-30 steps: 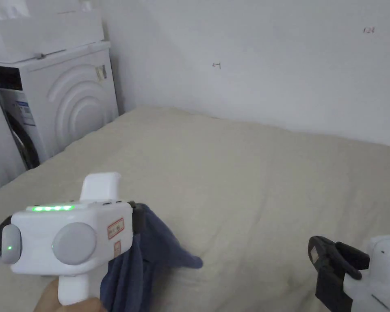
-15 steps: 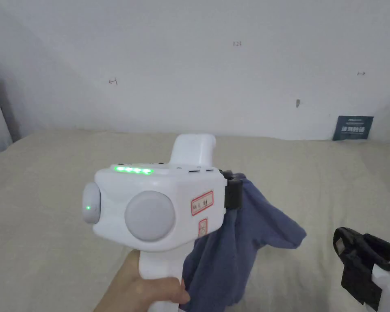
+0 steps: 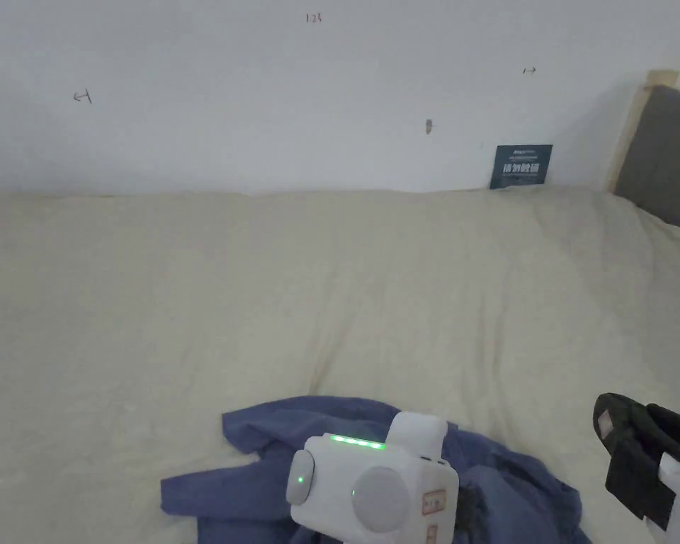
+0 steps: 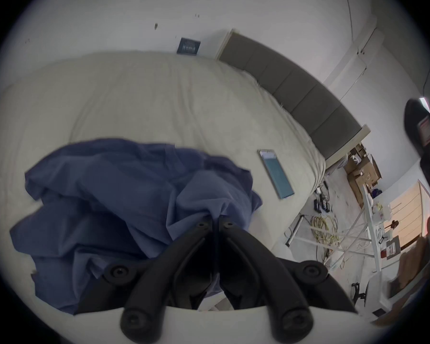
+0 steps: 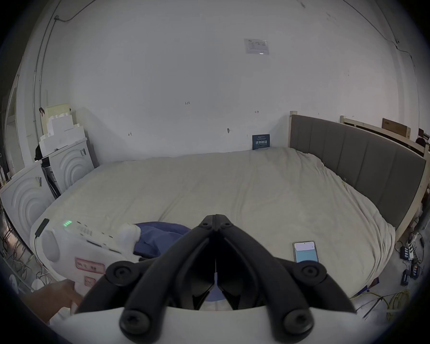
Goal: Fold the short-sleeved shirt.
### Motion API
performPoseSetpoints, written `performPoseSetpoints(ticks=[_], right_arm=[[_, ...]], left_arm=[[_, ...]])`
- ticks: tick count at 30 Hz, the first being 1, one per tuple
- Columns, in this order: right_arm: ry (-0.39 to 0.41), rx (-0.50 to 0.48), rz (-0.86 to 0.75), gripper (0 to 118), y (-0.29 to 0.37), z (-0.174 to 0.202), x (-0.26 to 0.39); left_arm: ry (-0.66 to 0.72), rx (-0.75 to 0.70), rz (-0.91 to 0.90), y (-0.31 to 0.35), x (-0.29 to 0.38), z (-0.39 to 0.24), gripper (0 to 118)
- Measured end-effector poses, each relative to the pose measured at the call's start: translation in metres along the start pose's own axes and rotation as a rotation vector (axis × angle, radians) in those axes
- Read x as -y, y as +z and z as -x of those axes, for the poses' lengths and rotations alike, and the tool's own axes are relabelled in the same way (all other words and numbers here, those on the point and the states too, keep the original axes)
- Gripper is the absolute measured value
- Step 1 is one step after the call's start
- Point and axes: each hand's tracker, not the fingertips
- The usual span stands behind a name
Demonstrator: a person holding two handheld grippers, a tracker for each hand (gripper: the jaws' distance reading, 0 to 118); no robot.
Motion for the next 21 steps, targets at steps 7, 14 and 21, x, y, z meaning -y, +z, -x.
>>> performPoseSetpoints(ticks=[7, 14, 21], right_arm=[[0.007, -0.025, 0.021, 3, -0.009, 0.006, 0.002], [0.039, -0.063, 0.034, 3, -0.015, 0.024, 0.0], [0.072, -0.129, 0.032, 3, -0.017, 0.05, -0.003]], left_arm=[[0.008, -0.044, 0.029, -0.01, -0.001, 0.02, 75], [0.044, -0.065, -0.061, 0.049, 0.001, 0.03, 108], [0.1, -0.264, -0.285, 0.15, 0.015, 0.068, 4]])
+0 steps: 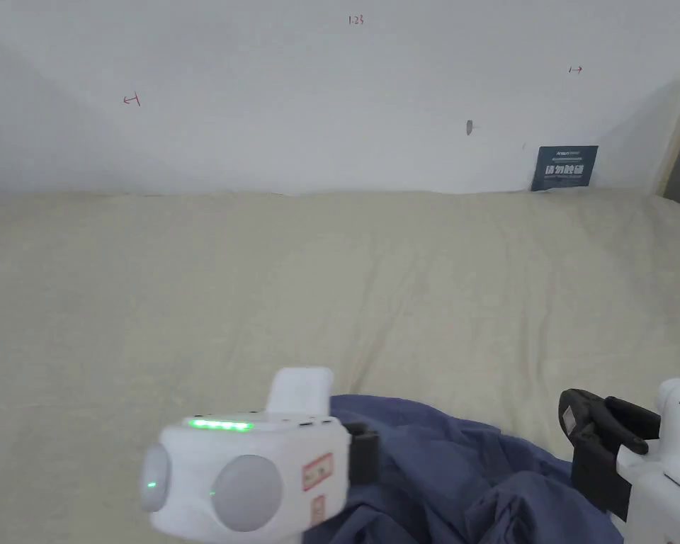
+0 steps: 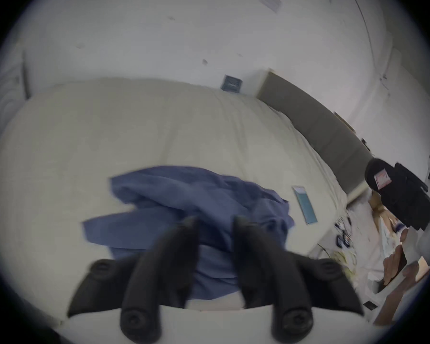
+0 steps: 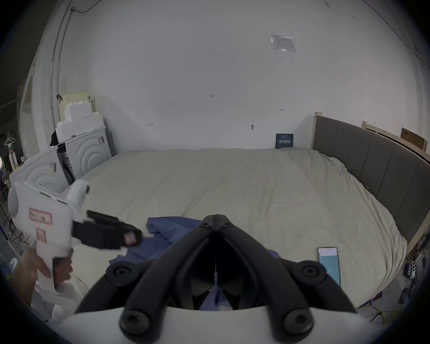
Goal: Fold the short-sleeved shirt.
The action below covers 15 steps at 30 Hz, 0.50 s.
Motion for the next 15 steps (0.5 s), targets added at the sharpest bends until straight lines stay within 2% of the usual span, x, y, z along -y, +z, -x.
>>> performPoseSetpoints(ticks=[1, 4, 6, 9, 15], right_arm=[[0.001, -0.013, 0.0, 3, -0.001, 0.004, 0.0], [-0.003, -0.053, 0.002, 3, -0.006, 0.014, 0.0], [-0.005, -0.07, 0.008, 3, -0.012, 0.021, 0.0], [0.007, -0.09, 0.028, 3, -0.023, 0.031, 0.002], [0.036, -0.127, 0.079, 3, -0.05, 0.05, 0.006]], left_arm=[[0.018, -0.037, -0.006, 0.008, 0.001, 0.012, 0], [0.036, -0.073, 0.019, 0.026, 0.004, 0.047, 0], [0.094, -0.15, 0.038, 0.032, 0.011, 0.073, 0], [0.19, -0.172, 0.061, 0.035, 0.024, 0.11, 0], [0.241, -0.195, 0.111, 0.014, 0.04, 0.149, 0]])
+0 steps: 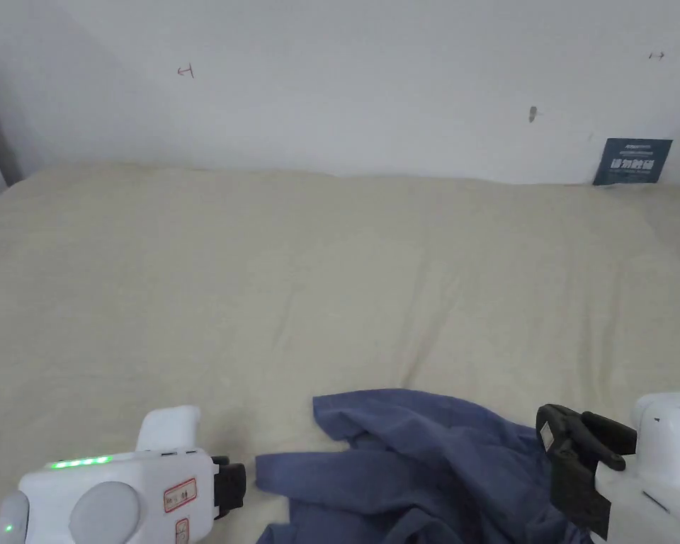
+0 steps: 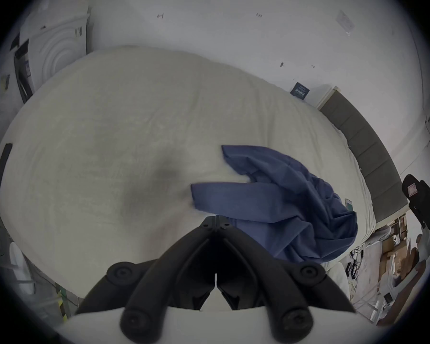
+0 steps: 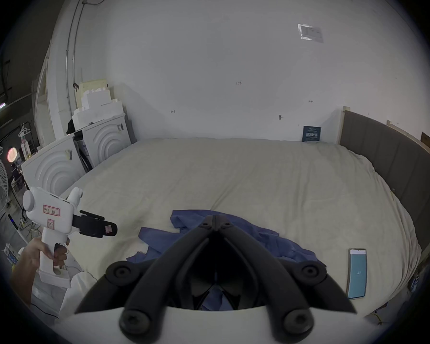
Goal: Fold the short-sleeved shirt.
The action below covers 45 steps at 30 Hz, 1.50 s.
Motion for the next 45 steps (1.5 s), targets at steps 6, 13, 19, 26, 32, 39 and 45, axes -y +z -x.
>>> performPoseSetpoints(ticks=[6, 13, 19, 26, 32, 39, 45], right_arm=[[0.024, -0.014, 0.048, 3, -0.028, 0.01, 0.001], [0.043, -0.016, 0.113, 3, -0.057, 0.012, 0.007], [0.052, -0.021, 0.153, 3, -0.07, 0.012, 0.013], [0.034, -0.024, 0.174, 3, -0.076, 0.008, 0.017], [0.019, -0.031, 0.178, 3, -0.072, 0.006, 0.015], [-0.048, -0.04, 0.149, 3, -0.076, -0.015, -0.003], [-0.12, -0.124, 0.259, 88, -0.133, -0.046, -0.026]], left_arm=[[0.011, -0.036, 0.041, -0.051, -0.018, 0.015, 10], [-0.007, -0.008, 0.107, -0.088, -0.04, -0.009, 107], [-0.123, -0.137, 0.205, -0.138, -0.029, -0.02, 102], [-0.232, -0.18, 0.144, -0.134, -0.018, -0.033, 55], [-0.297, -0.188, 0.142, -0.128, -0.019, -0.044, 7], [-0.246, -0.112, 0.102, -0.096, -0.025, -0.043, 6], [-0.208, -0.072, 0.085, -0.083, -0.025, -0.042, 6]])
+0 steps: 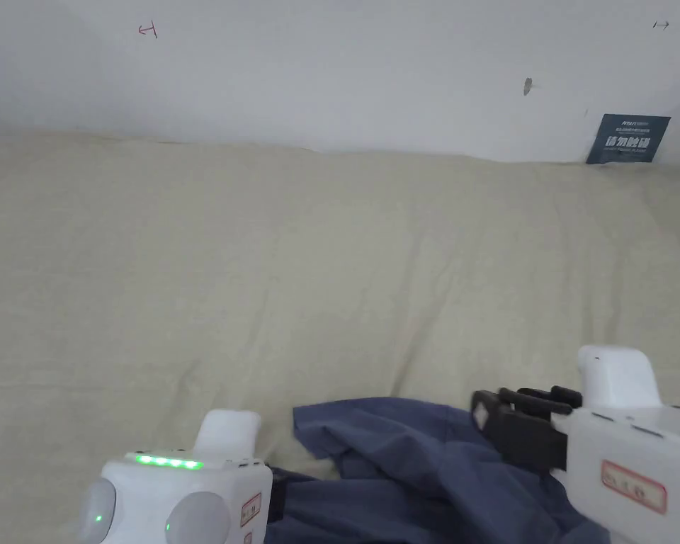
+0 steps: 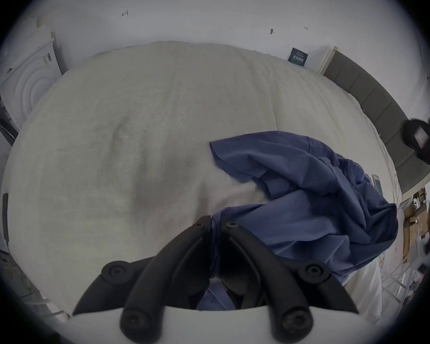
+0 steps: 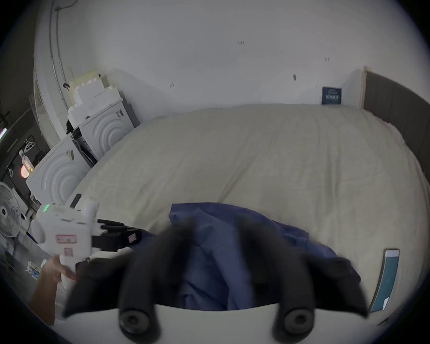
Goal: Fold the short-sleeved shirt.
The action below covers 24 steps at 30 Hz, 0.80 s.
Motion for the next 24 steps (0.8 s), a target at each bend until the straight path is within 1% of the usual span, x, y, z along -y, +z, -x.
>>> performPoseSetpoints(ticks=[1, 2, 4, 5, 7, 8, 9, 11, 12, 13, 15, 16, 17, 18, 19, 20, 22, 23, 24], right_arm=[[0.018, -0.01, 0.045, 106, -0.014, -0.005, -0.007], [0.046, -0.031, 0.095, 108, -0.031, -0.01, -0.012], [0.045, -0.061, 0.118, 108, -0.059, -0.02, -0.019], [0.046, -0.076, 0.169, 108, -0.074, -0.024, -0.021], [0.073, 0.011, 0.199, 108, -0.109, -0.034, -0.029], [0.106, 0.067, 0.234, 108, -0.123, -0.036, -0.031], [0.157, 0.085, 0.274, 108, -0.139, -0.042, -0.033], [0.193, 0.111, 0.338, 108, -0.166, -0.049, -0.032], [0.209, 0.103, 0.376, 108, -0.176, -0.051, -0.028], [0.204, 0.105, 0.396, 108, -0.184, -0.052, -0.025], [0.226, 0.102, 0.443, 108, -0.202, -0.057, -0.017], [0.226, 0.148, 0.468, 108, -0.209, -0.058, -0.013], [0.233, 0.167, 0.493, 108, -0.216, -0.06, -0.006], [0.241, 0.158, 0.518, 108, -0.22, -0.061, -0.001], [0.229, 0.137, 0.479, 108, -0.215, -0.059, -0.001], [0.233, 0.139, 0.468, 107, -0.213, -0.059, -0.003], [0.221, 0.131, 0.467, 99, -0.207, -0.057, -0.003], [0.217, 0.126, 0.466, 94, -0.205, -0.056, -0.002], [0.251, 0.144, 0.458, 89, -0.205, -0.051, 0.001]], left_arm=[[0.0, 0.0, -0.001, 0.001, 0.001, -0.001, 6], [-0.001, 0.002, -0.001, 0.002, 0.002, -0.001, 6], [0.0, 0.007, -0.002, 0.005, 0.002, -0.001, 6], [0.003, 0.011, -0.003, 0.006, 0.003, -0.001, 6], [0.01, 0.016, -0.001, 0.004, 0.003, 0.002, 6], [0.013, 0.018, -0.001, 0.002, 0.003, 0.003, 6], [0.024, 0.02, 0.004, 0.0, 0.003, 0.004, 6], [0.037, 0.024, 0.014, 0.001, 0.003, 0.003, 6], [0.039, 0.024, 0.015, 0.0, 0.004, 0.003, 6], [0.04, 0.024, 0.017, 0.0, 0.004, 0.003, 6], [0.05, 0.032, 0.023, -0.001, 0.004, 0.006, 6], [0.05, 0.033, 0.023, -0.002, 0.004, 0.006, 6], [0.052, 0.032, 0.026, -0.002, 0.004, 0.006, 6], [0.053, 0.033, 0.027, -0.002, 0.005, 0.006, 6], [0.052, 0.034, 0.03, -0.002, 0.005, 0.006, 6], [0.052, 0.032, 0.036, -0.002, 0.005, 0.006, 6], [0.048, 0.032, 0.044, -0.004, 0.006, 0.005, 6], [0.052, 0.029, 0.045, -0.003, 0.006, 0.005, 6], [0.056, 0.031, 0.043, -0.003, 0.006, 0.005, 6]])
